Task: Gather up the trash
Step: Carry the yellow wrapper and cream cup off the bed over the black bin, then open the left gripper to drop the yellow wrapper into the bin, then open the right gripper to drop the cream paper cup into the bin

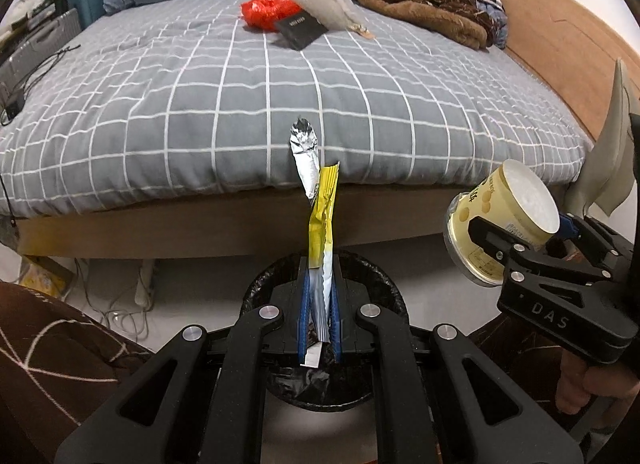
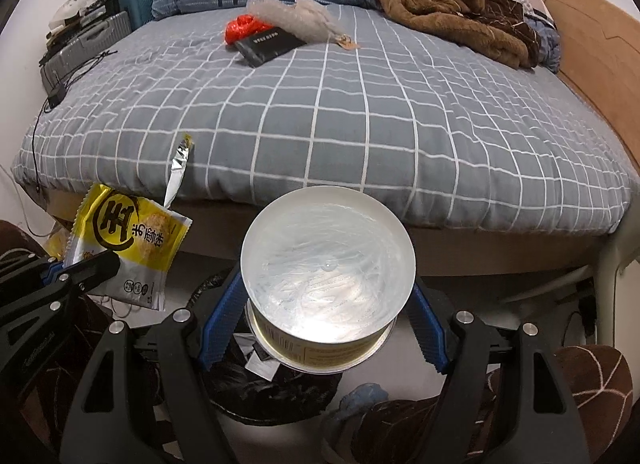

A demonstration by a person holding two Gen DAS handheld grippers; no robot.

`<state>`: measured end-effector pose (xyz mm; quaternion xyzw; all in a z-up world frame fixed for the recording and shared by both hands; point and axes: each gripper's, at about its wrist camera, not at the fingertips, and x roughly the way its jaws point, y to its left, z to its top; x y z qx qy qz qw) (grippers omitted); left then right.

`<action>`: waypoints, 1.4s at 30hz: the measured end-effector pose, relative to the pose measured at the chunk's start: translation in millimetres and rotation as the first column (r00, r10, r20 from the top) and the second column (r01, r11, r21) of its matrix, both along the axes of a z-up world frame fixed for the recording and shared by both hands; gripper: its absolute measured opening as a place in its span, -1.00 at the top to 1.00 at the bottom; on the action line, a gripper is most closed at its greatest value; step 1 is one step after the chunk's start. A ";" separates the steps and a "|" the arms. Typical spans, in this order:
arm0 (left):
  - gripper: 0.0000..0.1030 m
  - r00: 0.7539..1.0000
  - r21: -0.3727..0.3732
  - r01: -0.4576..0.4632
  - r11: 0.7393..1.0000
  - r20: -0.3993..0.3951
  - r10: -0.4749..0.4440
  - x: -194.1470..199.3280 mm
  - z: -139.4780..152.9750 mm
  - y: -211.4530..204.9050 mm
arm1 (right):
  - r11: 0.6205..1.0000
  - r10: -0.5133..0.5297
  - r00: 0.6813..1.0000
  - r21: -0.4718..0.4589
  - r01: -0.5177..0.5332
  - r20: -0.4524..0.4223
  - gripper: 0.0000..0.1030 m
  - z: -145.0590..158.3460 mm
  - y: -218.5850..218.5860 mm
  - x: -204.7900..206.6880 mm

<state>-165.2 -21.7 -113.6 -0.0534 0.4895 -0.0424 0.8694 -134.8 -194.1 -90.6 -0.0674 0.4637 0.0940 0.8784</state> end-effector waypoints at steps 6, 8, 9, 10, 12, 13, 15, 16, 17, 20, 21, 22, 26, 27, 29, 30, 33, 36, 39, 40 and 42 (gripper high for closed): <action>0.85 0.999 -0.004 0.017 1.000 -0.043 -0.017 5.6 -15.8 -8.8 | 1.000 -0.014 0.999 -0.015 0.013 -0.031 -0.40 -11.9 -7.1 4.4; 0.85 0.998 -0.004 0.025 1.000 -0.056 -0.025 9.7 -20.9 -12.8 | 1.000 -0.017 0.999 -0.025 0.016 -0.040 -0.40 -15.6 -9.2 7.1; 0.85 0.998 -0.005 0.028 1.000 -0.063 -0.028 12.0 -23.3 -14.6 | 0.999 -0.019 0.999 -0.026 0.018 -0.042 -0.40 -16.4 -10.3 8.0; 0.85 0.997 -0.006 0.032 0.999 -0.074 -0.032 14.4 -26.7 -16.9 | 0.999 -0.023 0.999 -0.025 0.022 -0.045 -0.40 -17.3 -12.5 9.3; 0.85 0.995 -0.012 0.044 0.999 -0.095 -0.045 18.0 -33.4 -22.8 | 0.999 -0.029 0.998 -0.018 0.029 -0.050 -0.40 -18.0 -17.0 10.8; 0.85 0.994 -0.013 0.050 0.999 -0.102 -0.051 19.0 -35.2 -25.4 | 0.999 -0.033 0.998 -0.017 0.033 -0.051 -0.40 -18.2 -19.8 11.1; 0.85 0.990 -0.012 0.067 0.998 -0.121 -0.068 21.2 -40.8 -33.7 | 0.999 -0.046 0.998 -0.018 0.045 -0.053 -0.40 -18.9 -25.6 11.8; 0.85 0.989 -0.014 0.075 0.997 -0.128 -0.076 22.0 -43.3 -37.0 | 0.998 -0.055 0.997 -0.019 0.054 -0.055 -0.40 -19.4 -29.6 12.1; 0.85 0.987 -0.016 0.083 0.996 -0.135 -0.084 23.3 -45.6 -40.8 | 0.998 -0.063 0.996 -0.019 0.062 -0.057 -0.40 -20.1 -33.5 12.4; 0.85 0.983 -0.012 0.103 0.995 -0.151 -0.103 25.8 -51.2 -52.0 | 0.996 -0.089 0.994 -0.018 0.088 -0.068 -0.40 -23.1 -45.2 13.7; 0.85 0.981 -0.010 0.110 0.994 -0.159 -0.110 26.6 -53.5 -56.1 | 0.996 -0.094 0.993 -0.018 0.093 -0.070 -0.40 -23.8 -47.9 13.6; 0.84 0.980 -0.011 0.113 0.994 -0.164 -0.114 27.3 -54.7 -58.1 | 0.995 -0.102 0.992 -0.018 0.101 -0.075 -0.40 -25.0 -51.8 13.8; 0.84 0.977 -0.009 0.123 0.992 -0.175 -0.123 29.3 -59.0 -66.8 | 0.993 -0.115 0.990 -0.016 0.115 -0.080 -0.40 -26.8 -60.0 13.3; 0.84 0.977 -0.007 0.122 0.993 -0.176 -0.121 29.4 -59.6 -68.6 | 0.993 -0.118 0.990 -0.016 0.117 -0.079 -0.40 -26.8 -61.0 13.4; 0.83 0.977 0.001 0.123 0.992 -0.174 -0.120 30.9 -59.9 -70.7 | 0.993 -0.121 0.989 -0.011 0.121 -0.079 -0.40 -26.4 -63.7 12.8; 0.82 0.977 0.010 0.125 0.992 -0.175 -0.121 31.2 -61.0 -72.3 | 0.992 -0.123 0.989 -0.011 0.122 -0.078 -0.40 -26.2 -64.2 12.1; 0.80 0.976 0.018 0.130 0.991 -0.179 -0.124 31.8 -64.0 -74.8 | 0.992 -0.125 0.989 -0.009 0.125 -0.078 -0.40 -25.7 -65.7 11.7; 0.63 0.975 0.023 0.136 0.990 -0.180 -0.130 31.8 -65.7 -77.5 | 0.992 -0.125 0.989 -0.008 0.125 -0.076 -0.40 -25.3 -65.5 11.7; 0.41 0.976 0.029 0.132 0.991 -0.177 -0.125 30.3 -65.9 -76.1 | 0.992 -0.125 0.989 -0.011 0.125 -0.075 -0.40 -25.8 -64.7 11.7; 0.34 0.977 0.030 0.129 0.991 -0.176 -0.121 30.0 -65.9 -75.2 | 0.992 -0.125 0.989 -0.012 0.125 -0.076 -0.40 -26.0 -64.2 12.0; 0.16 0.979 0.034 0.122 0.992 -0.170 -0.114 30.0 -65.0 -73.1 | 0.992 -0.126 0.989 -0.014 0.126 -0.074 -0.40 -26.1 -63.0 13.0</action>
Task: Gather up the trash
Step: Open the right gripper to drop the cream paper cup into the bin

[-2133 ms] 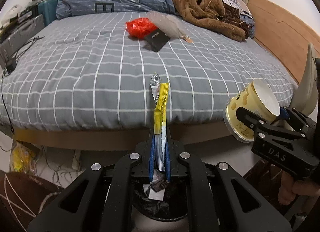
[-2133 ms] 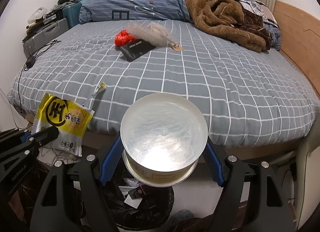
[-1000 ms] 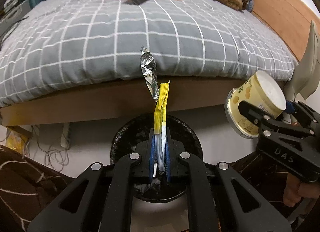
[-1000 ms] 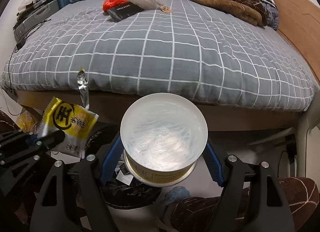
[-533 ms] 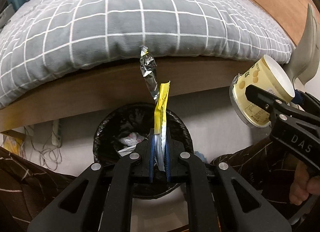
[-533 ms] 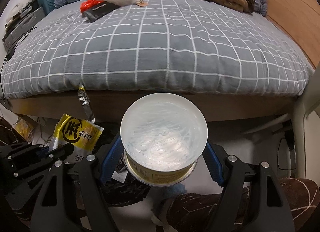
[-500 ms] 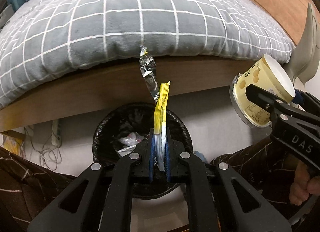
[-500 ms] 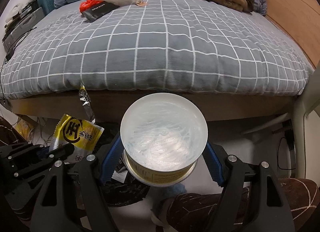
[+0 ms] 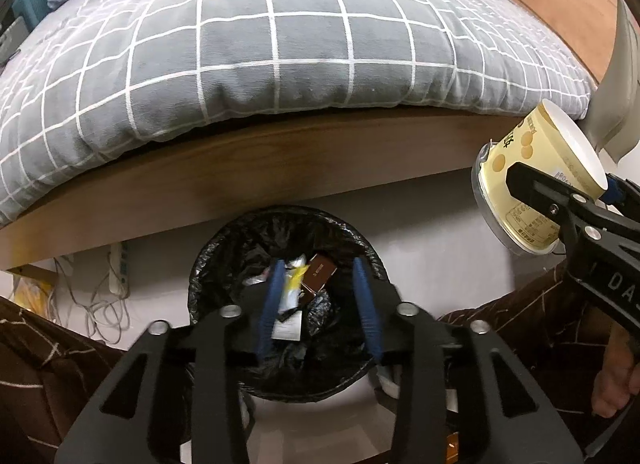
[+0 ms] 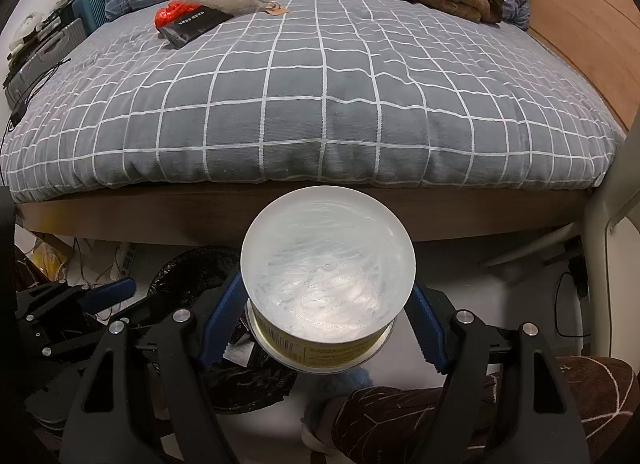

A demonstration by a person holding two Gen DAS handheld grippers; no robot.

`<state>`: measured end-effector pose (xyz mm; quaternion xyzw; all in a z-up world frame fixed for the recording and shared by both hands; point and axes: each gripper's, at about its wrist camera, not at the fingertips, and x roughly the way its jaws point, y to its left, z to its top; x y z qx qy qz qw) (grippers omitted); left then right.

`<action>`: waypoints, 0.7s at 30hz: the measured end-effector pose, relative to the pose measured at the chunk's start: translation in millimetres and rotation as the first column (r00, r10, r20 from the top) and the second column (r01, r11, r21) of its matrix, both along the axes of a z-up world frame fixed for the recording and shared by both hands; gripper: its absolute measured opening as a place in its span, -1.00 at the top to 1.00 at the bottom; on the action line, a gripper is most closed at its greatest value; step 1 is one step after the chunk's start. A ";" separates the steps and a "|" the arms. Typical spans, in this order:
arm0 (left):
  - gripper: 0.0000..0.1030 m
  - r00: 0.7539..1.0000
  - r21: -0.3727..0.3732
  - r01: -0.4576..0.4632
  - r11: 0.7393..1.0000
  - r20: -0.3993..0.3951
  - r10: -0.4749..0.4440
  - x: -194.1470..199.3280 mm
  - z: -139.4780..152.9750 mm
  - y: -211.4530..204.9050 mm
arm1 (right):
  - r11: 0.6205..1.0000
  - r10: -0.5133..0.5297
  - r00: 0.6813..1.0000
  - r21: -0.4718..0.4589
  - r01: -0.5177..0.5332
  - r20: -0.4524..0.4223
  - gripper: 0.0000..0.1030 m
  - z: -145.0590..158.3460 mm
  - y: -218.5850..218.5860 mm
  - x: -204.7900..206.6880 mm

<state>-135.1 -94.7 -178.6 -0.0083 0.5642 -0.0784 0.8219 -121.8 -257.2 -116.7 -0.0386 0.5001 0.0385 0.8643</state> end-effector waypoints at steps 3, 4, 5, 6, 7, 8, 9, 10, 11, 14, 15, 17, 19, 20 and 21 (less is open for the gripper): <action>-0.03 1.000 0.000 -0.019 1.000 0.020 0.019 0.4 4.4 7.5 | 1.000 0.000 1.000 0.000 0.000 0.001 -0.40 0.3 2.0 1.8; -0.10 0.999 0.000 -0.027 1.000 0.023 0.027 0.2 6.7 9.4 | 1.000 0.000 1.000 0.000 0.000 0.002 -0.40 0.3 2.8 2.0; -0.14 0.999 -0.001 -0.035 0.999 0.028 0.035 0.3 8.2 12.4 | 1.000 0.002 1.000 0.001 -0.002 0.003 -0.40 0.5 4.0 2.5; -0.16 0.998 -0.003 -0.046 0.999 0.033 0.047 0.3 10.1 17.2 | 1.000 0.005 1.000 0.002 -0.005 0.004 -0.40 0.8 5.6 3.2; -0.22 0.998 -0.005 -0.054 0.999 0.036 0.054 1.6 12.2 20.9 | 1.000 0.011 1.000 0.002 -0.011 0.006 -0.40 1.2 8.4 3.6; -0.29 0.997 -0.006 -0.061 0.998 0.042 0.062 1.6 14.1 25.2 | 1.000 0.017 1.000 0.001 -0.017 0.008 -0.40 1.7 11.2 3.9; -0.32 0.997 -0.007 -0.066 0.998 0.047 0.067 2.2 15.6 28.8 | 1.000 0.024 1.000 0.002 -0.024 0.010 -0.40 2.5 14.9 4.4; -0.37 0.996 -0.005 -0.076 0.997 0.055 0.076 2.5 17.7 34.7 | 1.000 0.029 1.000 0.004 -0.029 0.012 -0.40 3.2 18.3 4.6; -0.43 0.994 -0.004 -0.084 0.996 0.065 0.084 2.3 20.3 39.3 | 0.999 0.035 0.999 0.004 -0.035 0.014 -0.40 3.9 21.5 5.0; -0.61 0.990 0.003 -0.115 0.993 0.087 0.114 1.4 26.0 53.0 | 0.998 0.056 0.998 0.004 -0.056 0.020 -0.40 6.1 33.8 6.4; -0.64 0.988 0.001 -0.127 0.992 0.094 0.126 1.0 27.6 59.2 | 0.998 0.065 0.998 0.003 -0.065 0.021 -0.40 6.5 38.8 7.0; -0.76 0.984 -0.001 -0.147 0.989 0.100 0.146 1.0 30.3 68.6 | 0.997 0.075 0.997 0.003 -0.075 0.020 -0.40 6.4 46.3 8.1; -0.82 0.981 0.000 -0.167 0.986 0.105 0.166 1.5 32.3 79.1 | 0.996 0.086 0.996 0.004 -0.086 0.018 -0.40 6.4 54.1 8.9; -0.83 0.978 -0.001 -0.178 0.984 0.108 0.177 1.2 33.3 85.1 | 0.996 0.091 0.996 0.005 -0.091 0.018 -0.40 6.5 57.8 9.2; -0.84 0.977 -0.001 -0.183 0.983 0.109 0.182 0.3 33.9 87.1 | 0.995 0.097 0.995 0.005 -0.097 0.018 -0.40 6.5 61.4 9.1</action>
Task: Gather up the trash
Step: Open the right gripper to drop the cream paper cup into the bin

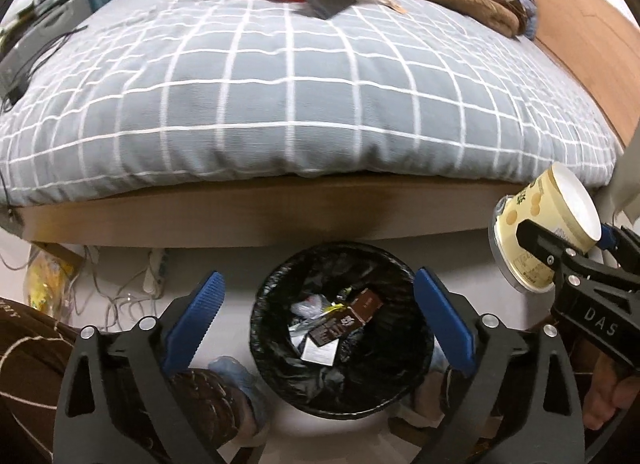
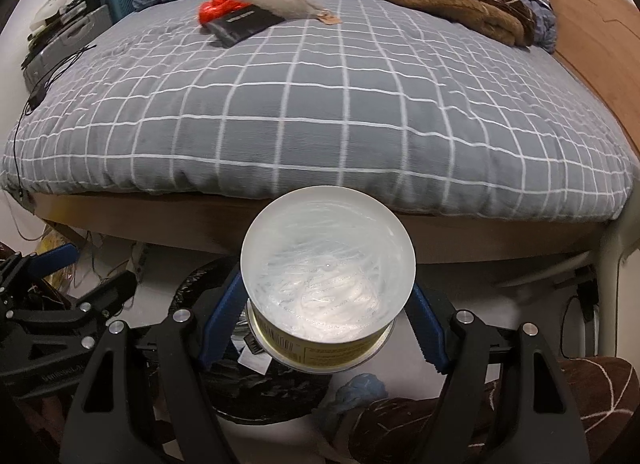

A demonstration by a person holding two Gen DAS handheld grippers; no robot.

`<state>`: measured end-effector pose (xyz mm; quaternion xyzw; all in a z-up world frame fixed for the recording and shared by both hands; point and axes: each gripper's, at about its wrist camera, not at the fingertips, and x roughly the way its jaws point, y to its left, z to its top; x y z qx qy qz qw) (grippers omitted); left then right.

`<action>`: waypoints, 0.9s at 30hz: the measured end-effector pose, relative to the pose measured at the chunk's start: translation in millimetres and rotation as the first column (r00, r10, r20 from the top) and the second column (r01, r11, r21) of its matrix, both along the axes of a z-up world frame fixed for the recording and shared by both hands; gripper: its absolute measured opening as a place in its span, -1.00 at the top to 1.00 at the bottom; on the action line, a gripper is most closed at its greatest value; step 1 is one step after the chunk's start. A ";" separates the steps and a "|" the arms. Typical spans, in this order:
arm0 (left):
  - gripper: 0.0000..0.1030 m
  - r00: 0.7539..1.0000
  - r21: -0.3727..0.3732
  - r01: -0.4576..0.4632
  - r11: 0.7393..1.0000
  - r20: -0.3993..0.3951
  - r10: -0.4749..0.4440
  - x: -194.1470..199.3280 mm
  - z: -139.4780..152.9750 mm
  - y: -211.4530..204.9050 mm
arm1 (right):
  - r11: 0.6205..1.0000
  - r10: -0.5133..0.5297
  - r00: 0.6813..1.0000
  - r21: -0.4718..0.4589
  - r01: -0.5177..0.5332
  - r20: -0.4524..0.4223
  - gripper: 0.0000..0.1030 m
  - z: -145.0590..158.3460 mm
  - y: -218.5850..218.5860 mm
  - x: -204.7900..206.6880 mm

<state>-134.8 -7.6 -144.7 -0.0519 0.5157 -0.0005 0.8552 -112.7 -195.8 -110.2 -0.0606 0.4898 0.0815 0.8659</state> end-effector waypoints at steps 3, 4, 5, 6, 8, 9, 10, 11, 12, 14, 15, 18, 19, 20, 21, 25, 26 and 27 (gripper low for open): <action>-0.89 1.000 0.004 -0.016 1.000 0.000 0.016 -4.2 -0.1 12.7 | 1.000 0.019 1.000 0.000 -0.019 -0.008 -0.40 -1.9 12.8 0.2; -0.89 1.000 0.004 -0.018 1.000 -0.001 0.018 -5.7 -0.4 15.7 | 1.000 0.025 1.000 0.001 -0.025 -0.010 -0.40 -2.1 15.7 0.0; -0.89 1.000 0.004 -0.020 1.000 -0.005 0.020 -6.7 -0.9 18.8 | 1.000 0.032 0.999 0.000 -0.032 -0.012 -0.40 -2.7 18.9 -0.3; -0.89 1.000 0.005 -0.021 1.000 -0.006 0.021 -7.2 -1.1 20.2 | 0.999 0.040 0.999 -0.002 -0.040 -0.015 -0.40 -3.5 23.8 -0.1; -0.89 1.000 0.006 -0.027 1.000 -0.006 0.027 -9.3 -1.1 25.9 | 0.999 0.054 0.998 -0.003 -0.054 -0.023 -0.40 -5.2 30.5 -0.8; -0.89 1.000 0.007 -0.030 1.000 -0.006 0.031 -10.1 -0.9 27.5 | 0.998 0.063 0.998 -0.005 -0.064 -0.030 -0.40 -6.4 34.9 -0.3; -0.89 0.999 0.009 -0.034 0.999 -0.006 0.035 -11.1 -0.7 30.3 | 0.998 0.069 0.997 -0.007 -0.069 -0.034 -0.40 -7.6 38.3 0.3; -0.89 0.999 0.009 -0.039 0.999 -0.006 0.039 -12.1 -0.6 32.8 | 0.997 0.075 0.996 -0.009 -0.076 -0.038 -0.40 -8.7 41.8 0.5; -0.89 0.999 0.008 -0.044 0.999 -0.008 0.044 -12.7 -0.5 35.6 | 0.996 0.084 0.996 -0.012 -0.084 -0.043 -0.40 -10.0 45.9 0.6; -0.89 0.999 0.007 -0.050 0.999 -0.009 0.050 -13.8 -0.5 39.0 | 0.995 0.094 0.994 -0.016 -0.095 -0.048 -0.40 -11.7 51.3 0.1; -0.89 0.998 0.006 -0.055 0.998 -0.008 0.055 -14.5 -0.3 41.1 | 0.995 0.099 0.994 -0.018 -0.100 -0.050 -0.40 -12.4 53.5 0.2; -0.89 0.998 0.004 -0.065 0.998 -0.011 0.065 -15.9 -0.2 44.6 | 0.994 0.109 0.992 -0.021 -0.110 -0.057 -0.41 -14.6 60.0 0.4; -0.89 0.998 0.003 -0.068 0.998 -0.012 0.068 -15.7 -0.3 46.5 | 0.993 0.111 0.992 -0.020 -0.112 -0.059 -0.41 -15.1 61.2 0.1; -0.89 0.997 0.005 -0.071 0.997 -0.014 0.071 -16.0 -0.5 47.7 | 0.993 0.113 0.992 -0.020 -0.115 -0.061 -0.41 -15.1 62.3 -0.1; -0.89 0.997 0.005 -0.072 0.997 -0.015 0.073 -16.4 -0.8 48.6 | 0.993 0.115 0.991 -0.022 -0.117 -0.062 -0.41 -15.6 64.2 0.0; -0.89 0.997 0.007 -0.077 0.997 -0.014 0.077 -17.7 -0.5 50.3 | 0.992 0.118 0.991 -0.025 -0.120 -0.070 -0.42 -17.2 67.5 2.1; -0.89 0.997 0.007 -0.078 0.997 -0.015 0.078 -17.8 -0.6 50.8 | 0.993 0.117 0.991 -0.027 -0.119 -0.071 -0.41 -17.8 68.1 2.2; -0.89 0.997 0.007 -0.079 0.997 -0.015 0.079 -17.8 -0.8 51.4 | 0.993 0.116 0.991 -0.027 -0.119 -0.073 -0.41 -18.1 68.2 2.0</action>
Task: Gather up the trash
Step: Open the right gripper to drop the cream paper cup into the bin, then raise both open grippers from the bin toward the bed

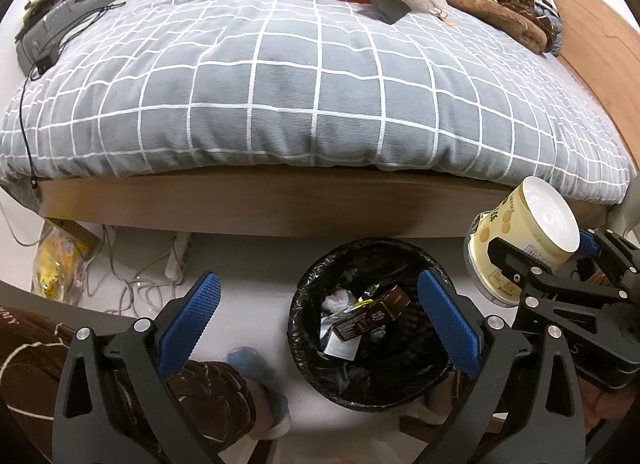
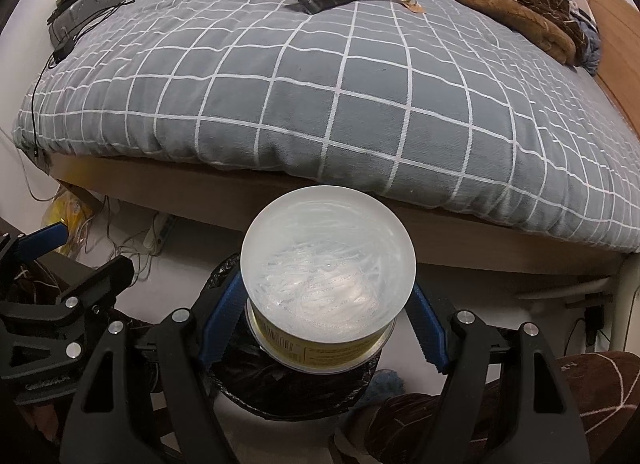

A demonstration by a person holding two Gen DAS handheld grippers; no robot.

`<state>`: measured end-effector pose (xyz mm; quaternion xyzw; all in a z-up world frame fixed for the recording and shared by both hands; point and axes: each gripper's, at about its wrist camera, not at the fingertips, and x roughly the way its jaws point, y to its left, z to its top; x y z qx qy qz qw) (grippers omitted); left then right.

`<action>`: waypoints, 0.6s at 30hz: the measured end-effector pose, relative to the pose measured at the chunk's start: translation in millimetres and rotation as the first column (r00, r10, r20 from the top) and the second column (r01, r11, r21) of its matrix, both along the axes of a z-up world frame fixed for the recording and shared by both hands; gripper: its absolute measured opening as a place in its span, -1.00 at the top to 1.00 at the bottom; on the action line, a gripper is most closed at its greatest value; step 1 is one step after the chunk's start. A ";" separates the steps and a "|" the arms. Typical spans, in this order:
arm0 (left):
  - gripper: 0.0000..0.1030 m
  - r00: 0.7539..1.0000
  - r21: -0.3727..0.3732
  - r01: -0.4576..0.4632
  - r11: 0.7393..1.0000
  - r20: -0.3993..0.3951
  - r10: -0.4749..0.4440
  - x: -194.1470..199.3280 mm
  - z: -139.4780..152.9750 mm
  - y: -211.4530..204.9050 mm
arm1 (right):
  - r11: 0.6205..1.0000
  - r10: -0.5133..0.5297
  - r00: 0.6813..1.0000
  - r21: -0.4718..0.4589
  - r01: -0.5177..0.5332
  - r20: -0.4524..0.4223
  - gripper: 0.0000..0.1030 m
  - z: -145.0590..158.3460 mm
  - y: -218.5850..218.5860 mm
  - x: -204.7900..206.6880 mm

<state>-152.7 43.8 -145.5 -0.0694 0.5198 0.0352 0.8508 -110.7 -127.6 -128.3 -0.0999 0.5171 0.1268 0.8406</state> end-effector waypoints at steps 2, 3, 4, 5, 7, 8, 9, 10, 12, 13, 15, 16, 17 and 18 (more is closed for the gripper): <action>-0.89 1.000 0.000 -0.001 1.000 -0.003 0.001 0.6 -0.5 -0.2 | 1.000 -0.002 1.000 -0.001 0.002 0.000 -0.43 -0.5 0.0 0.1; -0.89 1.000 0.000 -0.002 1.000 -0.003 0.002 0.5 -0.4 -0.1 | 1.000 -0.008 1.000 -0.006 0.008 0.007 -0.47 -0.2 -0.5 0.1; -0.89 1.000 0.000 -0.001 1.000 -0.002 0.001 0.4 -0.3 0.0 | 1.000 -0.012 1.000 -0.006 0.012 0.014 -0.57 0.7 -1.8 -0.2; -0.89 1.000 0.001 0.000 1.000 -0.003 0.000 0.7 -0.3 -0.1 | 1.000 -0.015 1.000 -0.003 0.015 0.023 -0.61 2.1 -3.1 -0.1; -0.89 1.000 0.002 0.001 1.000 -0.003 -0.001 0.5 -0.4 -0.7 | 1.000 -0.023 0.999 -0.001 0.023 0.031 -0.66 3.5 -5.0 1.1; -0.89 1.000 0.003 0.001 1.000 -0.003 -0.001 0.6 -0.3 -1.0 | 1.000 -0.028 0.999 -0.004 0.028 0.035 -0.70 4.0 -6.1 1.8; -0.89 1.000 0.003 0.000 1.000 -0.002 0.000 0.6 -0.3 -0.9 | 1.000 -0.031 0.999 -0.003 0.031 0.039 -0.72 4.5 -6.8 2.3; -0.89 1.000 0.003 0.000 1.000 -0.003 0.000 0.7 -0.4 -0.9 | 0.999 -0.033 0.999 -0.002 0.033 0.043 -0.74 5.5 -7.6 2.6; -0.89 1.000 0.003 -0.001 1.000 -0.003 0.001 0.8 -0.8 -1.0 | 0.999 -0.039 0.998 -0.001 0.039 0.057 -0.79 7.8 -8.8 2.9; -0.89 1.000 0.001 -0.001 1.000 -0.003 0.001 0.9 -0.5 -0.9 | 0.999 -0.041 0.997 -0.001 0.041 0.067 -0.81 9.3 -9.3 3.2; -0.89 1.000 0.002 0.002 1.000 0.000 -0.002 1.7 0.1 -0.8 | 0.999 -0.045 0.996 -0.001 0.045 0.078 -0.82 11.1 -10.5 4.1; -0.89 1.000 0.002 0.003 1.000 0.003 -0.003 2.3 0.6 -1.2 | 0.999 -0.046 0.995 0.000 0.046 0.084 -0.83 12.1 -11.4 4.3; -0.89 1.000 0.000 0.005 1.000 0.004 -0.005 3.0 1.0 -1.4 | 0.999 -0.045 0.995 -0.001 0.045 0.087 -0.84 12.7 -12.1 4.8; -0.89 1.000 -0.003 0.006 1.000 0.007 -0.006 3.7 1.5 -1.4 | 0.999 -0.045 0.995 -0.003 0.046 0.091 -0.85 13.2 -12.9 4.8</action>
